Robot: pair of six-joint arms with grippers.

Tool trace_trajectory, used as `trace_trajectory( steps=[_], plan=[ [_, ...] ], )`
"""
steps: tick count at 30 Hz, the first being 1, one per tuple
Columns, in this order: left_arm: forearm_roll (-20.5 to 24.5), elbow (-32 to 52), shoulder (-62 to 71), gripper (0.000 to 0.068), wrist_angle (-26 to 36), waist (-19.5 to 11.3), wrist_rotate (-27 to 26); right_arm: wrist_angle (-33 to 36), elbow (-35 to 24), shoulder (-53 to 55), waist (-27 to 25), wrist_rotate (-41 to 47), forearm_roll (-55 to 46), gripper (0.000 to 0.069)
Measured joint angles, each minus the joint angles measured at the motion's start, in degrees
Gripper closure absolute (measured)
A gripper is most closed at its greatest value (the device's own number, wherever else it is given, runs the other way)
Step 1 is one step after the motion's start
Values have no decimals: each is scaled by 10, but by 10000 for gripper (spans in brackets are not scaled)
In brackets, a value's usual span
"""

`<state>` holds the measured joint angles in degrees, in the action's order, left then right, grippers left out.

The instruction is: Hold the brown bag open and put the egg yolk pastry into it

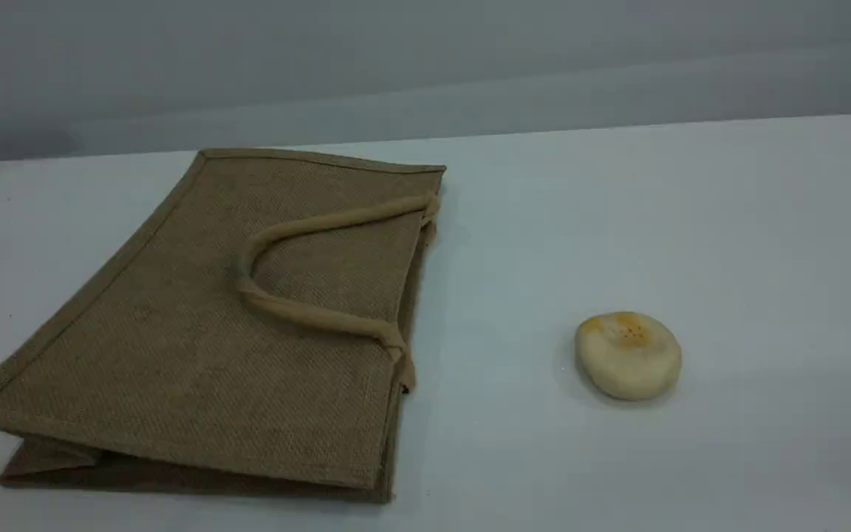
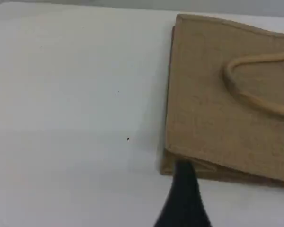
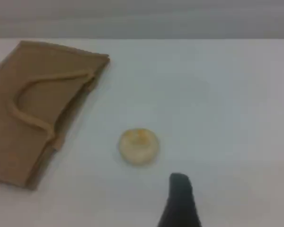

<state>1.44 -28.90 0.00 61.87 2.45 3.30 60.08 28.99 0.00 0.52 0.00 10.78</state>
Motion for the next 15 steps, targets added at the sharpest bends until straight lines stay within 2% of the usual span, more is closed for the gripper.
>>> trace_trajectory(
  steps=[5,9,12,15],
  plan=[
    [-4,-3,0,187,-1,0,-27,-2,0,0,0,0,3,214],
    [-14,-24,10,187,-39,0,-47,-14,5,2,0,-25,28,214],
    [-8,-44,44,187,-74,0,-60,-49,7,37,0,-47,61,214],
    [16,-62,101,187,-90,0,-105,-98,14,92,0,-85,96,214]
  ],
)
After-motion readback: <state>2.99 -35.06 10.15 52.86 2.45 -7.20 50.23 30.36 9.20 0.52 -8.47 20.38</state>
